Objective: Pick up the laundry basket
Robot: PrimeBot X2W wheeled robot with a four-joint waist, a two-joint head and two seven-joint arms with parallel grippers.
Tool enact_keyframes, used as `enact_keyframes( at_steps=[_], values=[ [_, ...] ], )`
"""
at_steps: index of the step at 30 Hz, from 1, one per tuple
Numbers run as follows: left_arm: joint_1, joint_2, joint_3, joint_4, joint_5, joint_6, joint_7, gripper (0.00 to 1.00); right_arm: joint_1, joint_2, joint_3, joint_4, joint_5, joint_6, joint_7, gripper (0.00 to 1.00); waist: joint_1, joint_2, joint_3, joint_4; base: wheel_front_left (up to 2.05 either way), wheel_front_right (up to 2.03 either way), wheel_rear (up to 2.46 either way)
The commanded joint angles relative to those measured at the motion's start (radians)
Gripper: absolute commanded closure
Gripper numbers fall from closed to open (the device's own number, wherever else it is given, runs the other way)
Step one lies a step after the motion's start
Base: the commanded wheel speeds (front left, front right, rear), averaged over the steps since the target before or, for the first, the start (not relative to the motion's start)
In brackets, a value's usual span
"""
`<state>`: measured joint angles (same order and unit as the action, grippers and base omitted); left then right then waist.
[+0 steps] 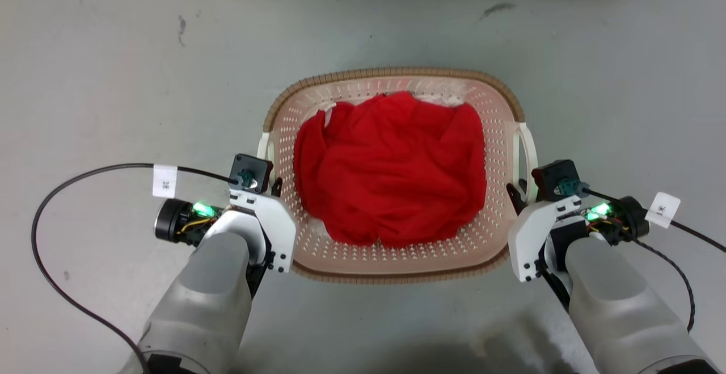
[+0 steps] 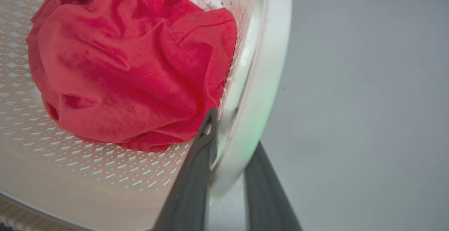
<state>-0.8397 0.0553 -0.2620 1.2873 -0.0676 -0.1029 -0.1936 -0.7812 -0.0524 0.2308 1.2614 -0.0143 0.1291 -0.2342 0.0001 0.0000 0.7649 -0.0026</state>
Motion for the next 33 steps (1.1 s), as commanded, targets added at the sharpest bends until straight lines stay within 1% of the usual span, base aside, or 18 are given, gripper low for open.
enact_keyframes(
  at_steps=[1,12,19,26,28,33],
  values=[
    [0.019,-0.003,-0.009,-0.001,-0.004,-0.005,0.004,1.00,0.017,0.004,0.012,0.004,0.007,0.003,0.012,1.00,-0.0001,0.0000,-0.039,0.003,0.00,0.00,0.00],
    [0.146,-0.005,-0.026,0.001,-0.055,-0.025,0.094,1.00,0.099,0.004,0.139,0.007,0.131,0.003,0.103,1.00,-0.0001,0.0000,-0.256,-0.002,0.00,0.00,0.00],
    [0.225,-0.007,-0.066,0.001,-0.084,-0.030,0.153,1.00,0.156,0.005,0.235,-0.011,0.205,0.003,0.159,1.00,-0.0001,0.0000,-0.393,-0.005,0.00,0.00,0.00],
    [0.300,-0.010,-0.146,-0.007,-0.180,-0.031,0.212,1.00,0.217,0.008,0.337,-0.029,0.285,0.003,0.230,1.00,-0.0001,0.0000,-0.514,-0.011,0.00,0.00,0.00],
    [0.309,-0.011,-0.156,-0.010,-0.194,-0.031,0.220,1.00,0.226,0.009,0.349,-0.030,0.296,0.003,0.237,1.00,-0.0001,0.0000,-0.529,-0.011,0.00,0.00,0.00],
    [0.361,-0.013,-0.202,-0.015,-0.257,-0.031,0.248,1.00,0.277,0.011,0.411,-0.034,0.351,0.004,0.281,1.00,-0.0001,0.0000,-0.610,-0.017,0.00,0.00,0.00]
  ],
)
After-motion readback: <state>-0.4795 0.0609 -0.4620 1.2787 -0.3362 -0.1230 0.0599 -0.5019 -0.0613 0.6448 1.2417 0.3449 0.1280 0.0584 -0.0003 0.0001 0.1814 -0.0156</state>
